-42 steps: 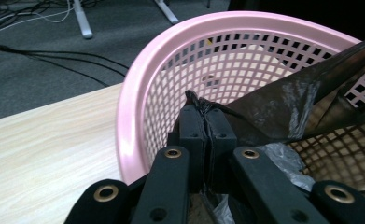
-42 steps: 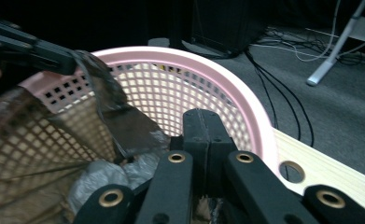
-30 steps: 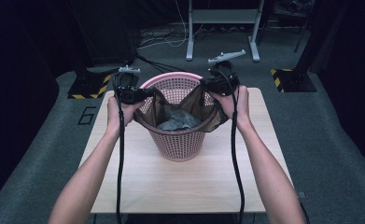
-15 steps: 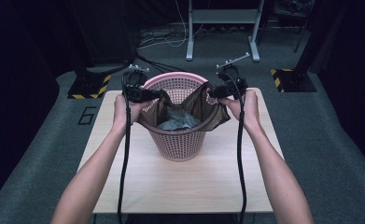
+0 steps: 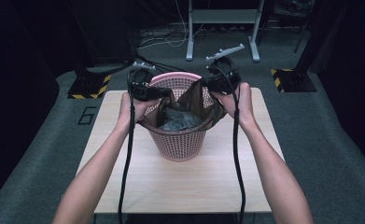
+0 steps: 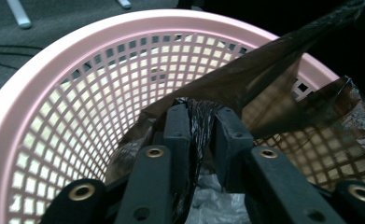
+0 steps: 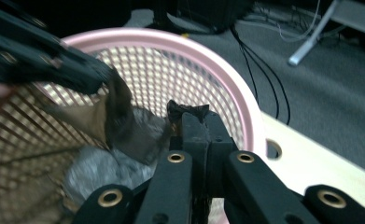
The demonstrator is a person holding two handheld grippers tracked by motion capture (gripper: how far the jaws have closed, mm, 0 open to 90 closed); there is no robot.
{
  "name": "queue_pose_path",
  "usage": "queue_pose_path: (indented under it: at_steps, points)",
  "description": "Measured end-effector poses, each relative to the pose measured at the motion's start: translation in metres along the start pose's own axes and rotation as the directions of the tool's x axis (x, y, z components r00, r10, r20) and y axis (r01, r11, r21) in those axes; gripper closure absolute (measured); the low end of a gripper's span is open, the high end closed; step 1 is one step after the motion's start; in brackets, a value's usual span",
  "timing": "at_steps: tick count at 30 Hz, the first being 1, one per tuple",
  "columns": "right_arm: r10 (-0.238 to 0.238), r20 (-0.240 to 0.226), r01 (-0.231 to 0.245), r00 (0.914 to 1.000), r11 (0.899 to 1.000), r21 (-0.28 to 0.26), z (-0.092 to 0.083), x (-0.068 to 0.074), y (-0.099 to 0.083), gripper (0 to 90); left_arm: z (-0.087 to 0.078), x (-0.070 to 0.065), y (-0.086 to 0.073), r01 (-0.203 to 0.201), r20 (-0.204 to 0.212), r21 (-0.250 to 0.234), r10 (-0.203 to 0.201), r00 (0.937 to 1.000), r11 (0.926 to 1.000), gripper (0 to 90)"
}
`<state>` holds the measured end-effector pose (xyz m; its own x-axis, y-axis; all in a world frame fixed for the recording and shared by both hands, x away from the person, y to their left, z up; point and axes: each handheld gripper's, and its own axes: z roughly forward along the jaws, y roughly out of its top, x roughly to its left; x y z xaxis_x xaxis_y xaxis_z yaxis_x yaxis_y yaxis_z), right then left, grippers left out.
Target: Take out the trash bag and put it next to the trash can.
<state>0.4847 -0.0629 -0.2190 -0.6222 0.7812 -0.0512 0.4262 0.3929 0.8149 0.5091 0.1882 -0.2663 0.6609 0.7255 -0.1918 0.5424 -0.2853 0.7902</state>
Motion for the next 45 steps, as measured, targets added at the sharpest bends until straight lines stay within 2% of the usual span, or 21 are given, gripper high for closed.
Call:
queue_pose_path:
  at_steps: [1, 4, 8, 12, 15, 18, 21, 22, 24, 27, 30, 33, 36, 38, 39, 41, 42, 44, 45]
  points:
    - [-0.009, -0.005, 0.009, 1.0, 1.0, -0.005, 0.001, 0.003, 0.004, 90.0, 0.001, -0.001, 0.001, -0.011, 0.018, -0.005, 0.011, 0.9998, 0.9999, 71.2]
    - [-0.015, -0.033, 0.015, 0.9993, 1.0, -0.014, 0.008, 0.008, 0.013, 90.0, 0.004, -0.005, 0.003, -0.038, 0.037, -0.014, 0.038, 0.9986, 0.9992, 62.9]
    - [-0.026, -0.068, 0.025, 0.9973, 1.0, -0.014, 0.016, 0.019, 0.02, 90.0, 0.009, -0.009, 0.005, -0.064, 0.015, -0.02, 0.064, 0.9978, 0.9978, 49.8]
    - [-0.049, -0.102, 0.048, 0.9935, 0.999, -0.017, 0.021, 0.028, 0.023, 90.0, 0.016, -0.01, 0.008, -0.068, 0.008, -0.042, 0.069, 0.9976, 0.9968, 45.3]
    - [-0.048, -0.133, 0.046, 0.99, 0.999, -0.02, 0.023, 0.03, 0.023, 90.0, 0.02, -0.013, 0.011, -0.095, -0.015, -0.052, 0.094, 0.9954, 0.9941, 52.8]
    - [-0.037, -0.151, 0.035, 0.9878, 0.999, -0.02, 0.024, 0.029, 0.021, 90.0, 0.023, -0.018, 0.014, -0.119, -0.031, -0.056, 0.118, 0.9926, 0.9913, 75.0]
    - [-0.031, -0.144, 0.029, 0.9891, 0.999, -0.014, 0.023, 0.025, 0.017, 89.4, 0.023, -0.018, 0.017, -0.119, -0.056, -0.047, 0.116, 0.9917, 0.9918, 87.7]
    - [-0.025, -0.135, 0.024, 0.9906, 1.0, -0.011, 0.023, 0.024, 0.015, 85.2, 0.022, -0.018, 0.018, -0.107, -0.068, -0.053, 0.103, 0.9924, 0.9929, 89.3]
    - [-0.003, -0.127, 0.005, 0.992, 1.0, 0.016, 0.024, 0.02, 0.01, 70.0, 0.018, -0.014, 0.02, -0.082, -0.082, -0.068, 0.076, 0.9937, 0.9943, 89.7]
    - [0.028, -0.115, -0.018, 0.9929, 0.996, 0.082, 0.026, 0.016, -0.002, 54.3, 0.011, -0.009, 0.021, -0.054, -0.11, -0.086, 0.045, 0.993, 0.9948, 89.7]
    - [0.016, -0.085, -0.002, 0.9962, 0.986, 0.166, 0.031, 0.013, -0.015, 45.8, 0.004, -0.001, 0.02, -0.031, -0.128, -0.098, 0.019, 0.9916, 0.9947, 89.7]
    - [0.024, -0.061, -0.008, 0.9978, 0.97, 0.244, 0.034, 0.009, -0.025, 44.0, -0.002, 0.005, 0.019, -0.013, -0.135, -0.103, -0.001, 0.9908, 0.9946, 89.7]
    - [0.06, -0.067, -0.038, 0.9959, 0.955, 0.294, 0.037, 0.004, -0.029, 51.2, -0.004, 0.007, 0.017, -0.009, -0.133, -0.105, -0.005, 0.9911, 0.9944, 89.7]
    - [0.063, -0.069, -0.037, 0.9956, 0.944, 0.328, 0.04, 0.004, -0.03, 63.3, -0.005, 0.005, 0.017, -0.019, -0.127, -0.097, 0.006, 0.9919, 0.9951, 89.7]
    - [0.055, -0.069, -0.029, 0.9961, 0.942, 0.335, 0.042, 0.004, -0.03, 70.6, -0.004, 0.004, 0.017, -0.022, -0.122, -0.096, 0.011, 0.9925, 0.9952, 89.7]
    - [0.031, -0.044, -0.014, 0.9985, 0.942, 0.336, 0.044, 0.005, -0.028, 84.9, -0.004, 0.003, 0.016, -0.033, -0.085, -0.087, 0.026, 0.996, 0.9956, 89.7]
    - [0.029, -0.035, -0.016, 0.999, 0.945, 0.326, 0.045, 0.005, -0.026, 88.7, -0.004, 0.002, 0.015, -0.039, -0.078, -0.079, 0.033, 0.9964, 0.9961, 89.6]
    - [0.028, -0.028, -0.019, 0.9992, 0.953, 0.304, 0.045, 0.004, -0.023, 89.9, -0.003, 0.0, 0.014, -0.058, -0.026, -0.071, 0.057, 0.9981, 0.9958, 88.1]
    - [0.04, -0.026, -0.031, 0.9989, 0.957, 0.288, 0.045, 0.003, -0.021, 90.0, -0.003, -0.002, 0.014, -0.066, -0.02, -0.064, 0.065, 0.9977, 0.9958, 87.0]
